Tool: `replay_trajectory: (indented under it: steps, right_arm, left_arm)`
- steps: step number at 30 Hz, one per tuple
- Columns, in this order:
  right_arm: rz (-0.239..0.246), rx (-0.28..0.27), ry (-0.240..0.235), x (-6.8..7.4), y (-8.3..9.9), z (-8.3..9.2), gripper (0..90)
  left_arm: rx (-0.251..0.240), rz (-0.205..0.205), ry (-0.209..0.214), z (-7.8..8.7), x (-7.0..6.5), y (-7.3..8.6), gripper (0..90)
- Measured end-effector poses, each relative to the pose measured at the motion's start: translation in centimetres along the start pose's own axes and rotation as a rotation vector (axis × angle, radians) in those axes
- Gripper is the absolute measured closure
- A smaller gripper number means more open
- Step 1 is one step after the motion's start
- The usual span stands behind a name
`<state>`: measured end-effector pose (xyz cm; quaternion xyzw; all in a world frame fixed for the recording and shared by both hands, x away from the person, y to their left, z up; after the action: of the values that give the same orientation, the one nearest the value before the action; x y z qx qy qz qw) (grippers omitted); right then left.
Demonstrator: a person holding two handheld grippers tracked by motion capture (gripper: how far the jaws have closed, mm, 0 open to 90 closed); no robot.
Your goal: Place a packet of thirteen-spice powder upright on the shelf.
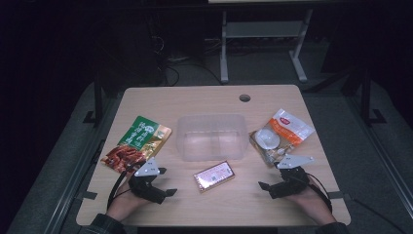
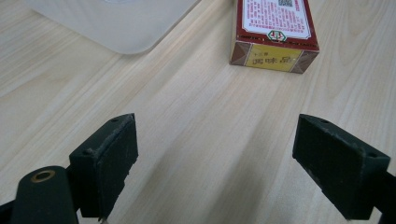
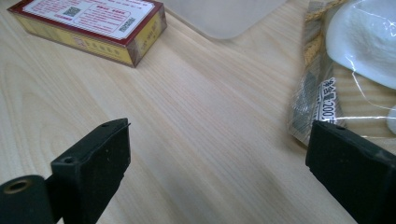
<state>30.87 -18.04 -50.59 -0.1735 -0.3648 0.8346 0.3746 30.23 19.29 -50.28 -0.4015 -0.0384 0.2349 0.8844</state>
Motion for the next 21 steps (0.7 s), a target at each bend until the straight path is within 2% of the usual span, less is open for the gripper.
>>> replay_trajectory:
  steps: [7, 10, 15, 21]
  right_arm:
    - [0.003, -0.015, -0.035, 0.8, -0.2, 0.4, 6.1]
    - [0.007, -0.019, -0.045, 1.1, -0.3, 0.6, 6.1]
    - [0.030, -0.021, -0.061, 2.0, -0.5, 0.6, 6.1]
    - [0.030, -0.017, -0.076, 2.5, -0.6, 0.6, 6.4]
  left_arm:
    - [-0.005, -0.006, 0.012, -0.1, 0.0, -0.2, 13.4]
    - [-0.002, 0.005, 0.020, -0.1, -0.2, -0.3, 13.4]
    - [0.001, -0.007, 0.038, -0.3, -0.6, -0.6, 13.4]
    - [-0.007, -0.017, 0.046, -0.7, -0.9, -1.4, 13.4]
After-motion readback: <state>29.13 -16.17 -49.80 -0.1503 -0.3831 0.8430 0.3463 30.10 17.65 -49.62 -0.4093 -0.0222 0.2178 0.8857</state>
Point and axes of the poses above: each handheld gripper's, and its own axes: z roughly backward along the jaws, y roughly out of its underside, x roughly to its left, the point moved 7 cm from there along -z, roughly forward along the jaws, and after that the axes turned 6 degrees about y, right-handed, at the moved point
